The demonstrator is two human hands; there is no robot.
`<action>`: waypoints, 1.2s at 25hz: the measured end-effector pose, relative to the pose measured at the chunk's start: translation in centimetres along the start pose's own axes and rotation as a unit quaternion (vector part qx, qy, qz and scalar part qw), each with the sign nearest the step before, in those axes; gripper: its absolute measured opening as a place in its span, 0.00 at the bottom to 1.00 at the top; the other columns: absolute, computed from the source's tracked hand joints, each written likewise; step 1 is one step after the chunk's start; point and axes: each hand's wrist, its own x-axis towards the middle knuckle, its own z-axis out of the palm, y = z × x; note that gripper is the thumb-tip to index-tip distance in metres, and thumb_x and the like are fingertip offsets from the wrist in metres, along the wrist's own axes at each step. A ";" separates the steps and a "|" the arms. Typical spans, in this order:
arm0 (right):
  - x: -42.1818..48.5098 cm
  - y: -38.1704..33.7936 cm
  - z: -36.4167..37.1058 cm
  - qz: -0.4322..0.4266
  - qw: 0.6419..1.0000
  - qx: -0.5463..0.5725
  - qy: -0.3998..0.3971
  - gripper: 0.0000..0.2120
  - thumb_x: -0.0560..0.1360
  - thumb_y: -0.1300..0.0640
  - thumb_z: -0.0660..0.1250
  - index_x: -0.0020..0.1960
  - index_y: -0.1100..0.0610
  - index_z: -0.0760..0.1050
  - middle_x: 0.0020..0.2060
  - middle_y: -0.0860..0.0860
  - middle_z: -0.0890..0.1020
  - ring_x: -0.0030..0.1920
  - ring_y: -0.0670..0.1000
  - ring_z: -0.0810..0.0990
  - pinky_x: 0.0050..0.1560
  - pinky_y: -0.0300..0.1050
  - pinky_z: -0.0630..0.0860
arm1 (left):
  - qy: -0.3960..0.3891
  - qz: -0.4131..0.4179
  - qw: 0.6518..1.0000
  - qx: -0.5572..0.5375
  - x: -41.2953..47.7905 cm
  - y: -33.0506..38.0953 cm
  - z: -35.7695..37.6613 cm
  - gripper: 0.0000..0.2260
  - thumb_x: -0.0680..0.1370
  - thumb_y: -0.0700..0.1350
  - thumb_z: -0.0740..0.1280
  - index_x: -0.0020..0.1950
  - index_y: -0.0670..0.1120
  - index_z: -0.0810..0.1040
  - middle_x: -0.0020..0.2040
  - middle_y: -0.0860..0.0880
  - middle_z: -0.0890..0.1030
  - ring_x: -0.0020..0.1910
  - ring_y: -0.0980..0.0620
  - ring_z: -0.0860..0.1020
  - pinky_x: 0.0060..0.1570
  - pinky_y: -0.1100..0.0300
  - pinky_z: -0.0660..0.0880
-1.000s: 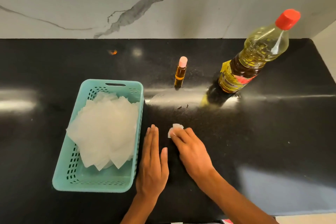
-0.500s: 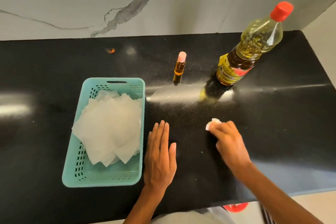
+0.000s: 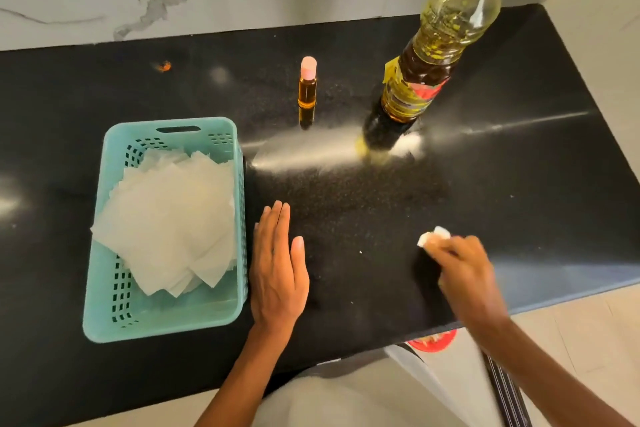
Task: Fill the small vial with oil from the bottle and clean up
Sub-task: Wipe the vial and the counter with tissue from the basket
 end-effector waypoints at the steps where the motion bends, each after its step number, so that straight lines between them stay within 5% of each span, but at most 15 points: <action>1: 3.7 1.7 -1.0 0.091 0.995 -0.033 0.016 0.22 0.66 0.74 0.64 0.56 0.58 0.81 0.45 0.57 0.78 0.44 0.61 0.76 0.44 0.43 0.69 | -0.002 0.001 1.000 -0.004 0.0 0.0 0.0 0.22 0.84 0.45 0.54 0.77 0.39 0.67 0.76 0.42 0.70 0.79 0.45 0.65 0.76 0.43 0.64; 4: 13.6 -0.3 -1.5 0.181 0.983 -0.031 0.012 0.17 0.67 0.74 0.62 0.50 0.62 0.82 0.42 0.63 0.80 0.43 0.66 0.77 0.38 0.49 0.67 | -0.014 0.004 1.000 -0.005 0.1 -0.1 0.0 0.22 0.84 0.45 0.53 0.76 0.39 0.69 0.76 0.43 0.72 0.78 0.45 0.66 0.77 0.45 0.64; 8: 9.6 -10.8 2.8 -0.058 0.995 0.004 -0.076 0.17 0.70 0.69 0.68 0.57 0.58 0.77 0.47 0.56 0.79 0.48 0.59 0.75 0.44 0.47 0.73 | -0.020 0.004 1.000 -0.002 0.0 -0.3 0.2 0.21 0.84 0.45 0.53 0.75 0.39 0.71 0.75 0.45 0.72 0.78 0.48 0.66 0.78 0.51 0.63; 10: 6.9 -8.2 2.4 -0.094 0.991 0.046 -0.081 0.16 0.73 0.65 0.67 0.59 0.54 0.76 0.49 0.53 0.77 0.50 0.56 0.73 0.47 0.44 0.71 | -0.017 0.001 1.000 -0.004 0.0 -0.3 0.3 0.21 0.84 0.46 0.54 0.75 0.40 0.71 0.75 0.45 0.72 0.77 0.50 0.66 0.77 0.53 0.63; 15: 16.2 1.2 -0.1 0.156 0.987 -0.019 0.028 0.15 0.75 0.70 0.59 0.57 0.60 0.79 0.47 0.61 0.77 0.50 0.62 0.75 0.44 0.49 0.64 | -0.011 -0.004 1.000 0.002 0.2 0.0 0.2 0.22 0.84 0.48 0.54 0.75 0.40 0.71 0.74 0.45 0.73 0.76 0.49 0.68 0.75 0.48 0.67; 19: 14.1 -9.1 1.7 -0.046 0.996 0.013 -0.069 0.16 0.70 0.72 0.63 0.54 0.62 0.79 0.46 0.60 0.78 0.47 0.62 0.76 0.46 0.52 0.71 | -0.008 0.001 1.000 0.017 -0.1 0.0 0.1 0.22 0.84 0.49 0.54 0.74 0.40 0.72 0.74 0.44 0.74 0.76 0.47 0.69 0.75 0.45 0.67; 22: 6.9 -5.5 0.9 -0.163 0.983 0.046 -0.067 0.14 0.68 0.67 0.65 0.52 0.59 0.81 0.40 0.55 0.78 0.41 0.58 0.75 0.42 0.49 0.72 | -0.006 -0.018 1.000 0.003 0.1 0.1 0.0 0.23 0.84 0.51 0.55 0.74 0.41 0.72 0.74 0.44 0.73 0.76 0.47 0.69 0.74 0.46 0.68; 26: 10.0 6.5 -2.9 0.010 0.997 -0.012 0.077 0.14 0.68 0.70 0.64 0.50 0.63 0.82 0.34 0.59 0.77 0.36 0.63 0.76 0.37 0.52 0.76 | -0.015 -0.024 1.000 -0.002 0.0 0.8 -0.3 0.22 0.83 0.50 0.58 0.73 0.41 0.73 0.74 0.44 0.74 0.75 0.46 0.70 0.74 0.47 0.68; 28: 15.1 8.3 -3.4 0.116 0.989 -0.050 0.081 0.15 0.72 0.70 0.61 0.54 0.65 0.81 0.40 0.65 0.78 0.41 0.66 0.76 0.41 0.54 0.72 | -0.026 -0.018 1.000 0.006 0.1 1.0 -0.3 0.20 0.83 0.47 0.61 0.73 0.40 0.74 0.73 0.43 0.74 0.75 0.45 0.71 0.73 0.44 0.69; 30: 17.6 4.7 -2.3 0.105 0.993 -0.019 0.054 0.14 0.76 0.68 0.59 0.57 0.64 0.79 0.48 0.65 0.76 0.49 0.66 0.74 0.47 0.52 0.68 | -0.026 -0.026 0.999 0.006 0.1 1.1 -0.5 0.20 0.82 0.46 0.62 0.73 0.40 0.74 0.73 0.43 0.74 0.75 0.44 0.71 0.73 0.43 0.70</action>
